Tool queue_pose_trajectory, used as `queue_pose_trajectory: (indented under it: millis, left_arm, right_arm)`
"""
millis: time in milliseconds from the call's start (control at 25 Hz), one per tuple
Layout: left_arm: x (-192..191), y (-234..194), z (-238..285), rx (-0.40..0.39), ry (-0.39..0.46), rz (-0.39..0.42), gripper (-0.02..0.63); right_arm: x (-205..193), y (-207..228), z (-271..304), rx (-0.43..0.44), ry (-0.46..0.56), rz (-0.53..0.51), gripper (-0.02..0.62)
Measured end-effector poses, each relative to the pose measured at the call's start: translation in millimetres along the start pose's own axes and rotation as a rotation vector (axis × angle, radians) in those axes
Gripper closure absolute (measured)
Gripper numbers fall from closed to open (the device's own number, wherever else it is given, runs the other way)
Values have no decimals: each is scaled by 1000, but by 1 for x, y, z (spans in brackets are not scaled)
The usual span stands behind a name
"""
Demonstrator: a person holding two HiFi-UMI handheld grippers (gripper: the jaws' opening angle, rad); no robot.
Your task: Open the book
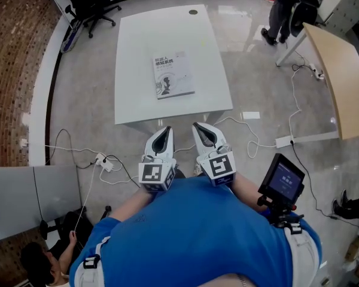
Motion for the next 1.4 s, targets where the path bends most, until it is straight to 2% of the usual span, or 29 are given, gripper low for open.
queue_pose_trajectory:
  millis: [120, 480, 640, 1040, 1400]
  left_arm:
    - [-6, -21, 17, -17, -18, -8, 600]
    - [-15, -86, 54, -144, -24, -3, 600]
    - [-26, -107, 61, -174, -30, 0, 600]
    - [-28, -121, 97, -155, -48, -2, 600]
    - [-47, -132, 141, -91, -144, 37, 600]
  right_arm:
    - [2, 6, 23, -23, -7, 20, 592]
    - [21, 1, 93, -144, 5, 95, 592]
    - [5, -5, 110, -174, -20, 90, 592]
    - [8, 32, 134, -210, -47, 78, 592]
    - [-9, 77, 167, -199, -141, 82, 592]
Point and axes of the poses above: the fingertips, and each gripper's own axes: z forward along the fingers, y to its right, x out of its top, the point moved 4 cm from there along -z, backward along the fingers, and after that the axes turned 13 degrees about z, right-handed, at the moved point
